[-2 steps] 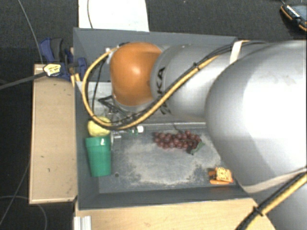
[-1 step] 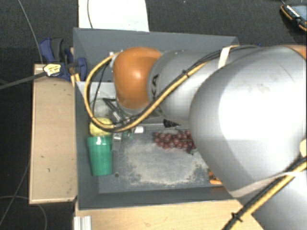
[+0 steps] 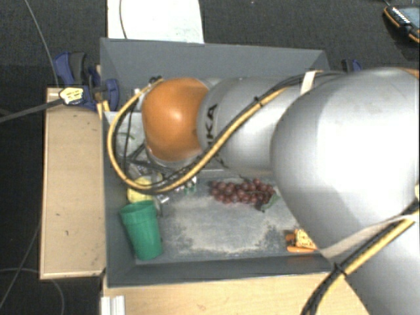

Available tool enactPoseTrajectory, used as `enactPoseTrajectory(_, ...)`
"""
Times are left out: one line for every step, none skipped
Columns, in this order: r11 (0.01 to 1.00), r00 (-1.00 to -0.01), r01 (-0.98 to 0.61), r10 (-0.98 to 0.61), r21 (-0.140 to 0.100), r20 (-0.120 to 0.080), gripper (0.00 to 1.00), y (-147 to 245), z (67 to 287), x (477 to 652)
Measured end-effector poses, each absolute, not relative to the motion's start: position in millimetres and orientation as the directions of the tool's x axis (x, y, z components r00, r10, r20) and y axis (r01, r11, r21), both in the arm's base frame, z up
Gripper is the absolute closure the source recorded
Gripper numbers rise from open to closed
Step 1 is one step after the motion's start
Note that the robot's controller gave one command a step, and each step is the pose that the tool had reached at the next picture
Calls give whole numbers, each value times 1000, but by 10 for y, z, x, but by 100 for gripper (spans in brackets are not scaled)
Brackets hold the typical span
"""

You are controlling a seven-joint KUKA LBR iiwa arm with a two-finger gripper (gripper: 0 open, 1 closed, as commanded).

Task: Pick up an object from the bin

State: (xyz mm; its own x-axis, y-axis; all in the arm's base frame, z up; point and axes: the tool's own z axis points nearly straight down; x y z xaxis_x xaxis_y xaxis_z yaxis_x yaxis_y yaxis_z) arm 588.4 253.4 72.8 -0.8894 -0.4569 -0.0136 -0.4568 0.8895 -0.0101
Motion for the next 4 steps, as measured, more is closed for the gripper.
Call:
enactPoseTrajectory(978,-978,-207,-207,-33,7,100,2534,726,5924)
enactPoseTrajectory(978,-979,-206,-206,-32,7,100,2533,726,5925)
enactPoseTrajectory(978,-979,-205,-204,-32,4,100,2531,792,5926)
enactPoseTrajectory(978,-979,-204,-204,-34,14,100,2521,1089,5901)
